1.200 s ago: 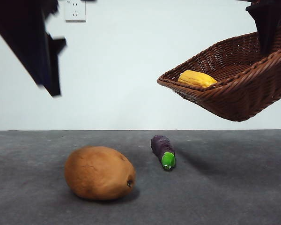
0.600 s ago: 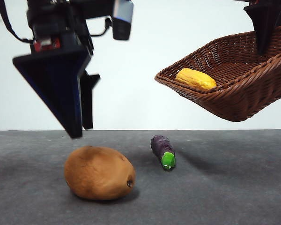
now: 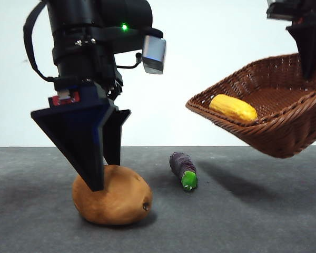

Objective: Help me put the vegetables on the table into the basket

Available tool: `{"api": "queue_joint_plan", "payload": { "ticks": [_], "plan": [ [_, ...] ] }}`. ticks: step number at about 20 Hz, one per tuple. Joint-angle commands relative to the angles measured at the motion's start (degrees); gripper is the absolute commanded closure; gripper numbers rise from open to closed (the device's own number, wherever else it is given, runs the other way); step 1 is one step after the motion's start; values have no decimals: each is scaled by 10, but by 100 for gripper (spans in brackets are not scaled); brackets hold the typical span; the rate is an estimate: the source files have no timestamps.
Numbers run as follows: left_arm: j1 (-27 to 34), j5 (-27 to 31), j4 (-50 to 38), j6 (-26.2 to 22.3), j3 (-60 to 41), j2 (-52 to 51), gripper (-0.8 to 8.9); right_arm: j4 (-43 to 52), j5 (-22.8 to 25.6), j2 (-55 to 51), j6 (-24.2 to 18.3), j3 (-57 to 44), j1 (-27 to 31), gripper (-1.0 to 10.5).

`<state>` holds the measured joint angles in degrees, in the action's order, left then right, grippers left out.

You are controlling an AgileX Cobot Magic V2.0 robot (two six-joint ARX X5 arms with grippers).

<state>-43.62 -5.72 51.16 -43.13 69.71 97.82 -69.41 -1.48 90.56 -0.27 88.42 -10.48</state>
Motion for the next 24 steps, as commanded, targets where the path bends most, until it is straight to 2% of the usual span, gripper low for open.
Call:
{"api": "queue_joint_plan", "payload": {
  "ticks": [1,9,10,12,13,15,18,22,24],
  "plan": [
    [-3,-5,-8,-8,-3,16,146,20,-29,0,-4,-27,2,963],
    [-5,-2,-11,-10,-3,41,164,24,-35,0,-4,-38,4,963],
    [-5,-3,-9,-10,-3,42,273,24,-35,0,-4,-38,4,963],
    [-8,-3,-6,-10,-3,42,672,21,-35,0,-4,-38,4,963],
    [-9,-2,-3,-10,-3,42,791,20,-35,0,-4,-38,4,963],
    [-10,-3,2,-5,-3,42,818,19,-35,0,-4,-38,4,963],
    [-10,-3,8,63,-3,31,819,19,-35,0,-3,-38,4,963],
    [-10,-12,2,215,-2,-17,819,19,-35,0,0,-38,4,963],
    [-10,-44,-13,276,-2,-57,819,19,-35,0,2,-38,4,963]
  ]
}}
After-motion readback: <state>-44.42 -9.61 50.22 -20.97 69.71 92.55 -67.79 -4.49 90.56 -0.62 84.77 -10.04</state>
